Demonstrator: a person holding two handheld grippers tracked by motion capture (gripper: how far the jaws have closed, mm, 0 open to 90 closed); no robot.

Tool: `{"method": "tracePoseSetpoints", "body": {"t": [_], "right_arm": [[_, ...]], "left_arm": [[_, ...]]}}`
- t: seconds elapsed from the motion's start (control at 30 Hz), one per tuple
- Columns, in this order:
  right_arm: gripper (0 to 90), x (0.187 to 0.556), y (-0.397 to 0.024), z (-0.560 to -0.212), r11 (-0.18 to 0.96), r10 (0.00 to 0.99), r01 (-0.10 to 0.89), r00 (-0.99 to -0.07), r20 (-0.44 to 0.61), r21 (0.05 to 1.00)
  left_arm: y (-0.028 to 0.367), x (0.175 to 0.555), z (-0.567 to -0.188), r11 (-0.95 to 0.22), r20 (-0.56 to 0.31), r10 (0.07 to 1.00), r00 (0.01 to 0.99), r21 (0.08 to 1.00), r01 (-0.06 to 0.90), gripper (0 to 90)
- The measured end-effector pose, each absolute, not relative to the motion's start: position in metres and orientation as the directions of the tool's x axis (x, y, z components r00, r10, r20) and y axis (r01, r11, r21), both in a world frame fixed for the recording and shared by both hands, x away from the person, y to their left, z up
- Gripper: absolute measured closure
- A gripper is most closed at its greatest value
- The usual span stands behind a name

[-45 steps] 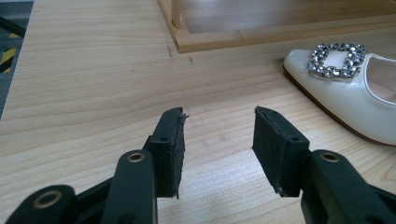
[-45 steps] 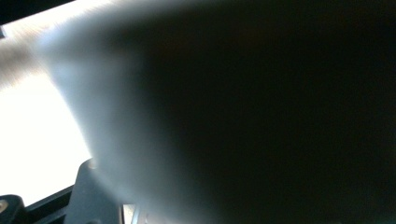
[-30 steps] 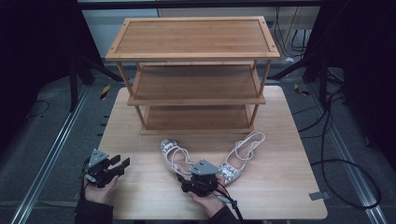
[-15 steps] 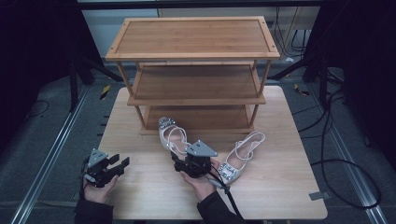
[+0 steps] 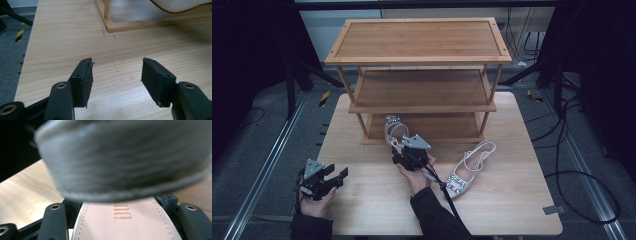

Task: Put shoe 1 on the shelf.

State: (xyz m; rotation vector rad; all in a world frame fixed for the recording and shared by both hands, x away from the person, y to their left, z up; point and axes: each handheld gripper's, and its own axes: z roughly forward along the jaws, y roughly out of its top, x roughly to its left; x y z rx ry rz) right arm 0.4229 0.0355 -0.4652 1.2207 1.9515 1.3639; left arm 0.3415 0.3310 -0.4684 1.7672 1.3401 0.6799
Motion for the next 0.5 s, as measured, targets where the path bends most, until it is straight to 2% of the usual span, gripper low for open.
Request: {"method": "tracePoseSetpoints", "body": {"t": [0.5], "right_arm": [[38.9, 0.483, 0.044, -0.49, 0.073, 0.931, 0.434, -0.352, 0.094, 0.898]], "left_arm": [[0.333, 0.343, -0.47, -0.126, -0.039, 0.956, 0.289, 0.84, 0.528, 41.0]]}}
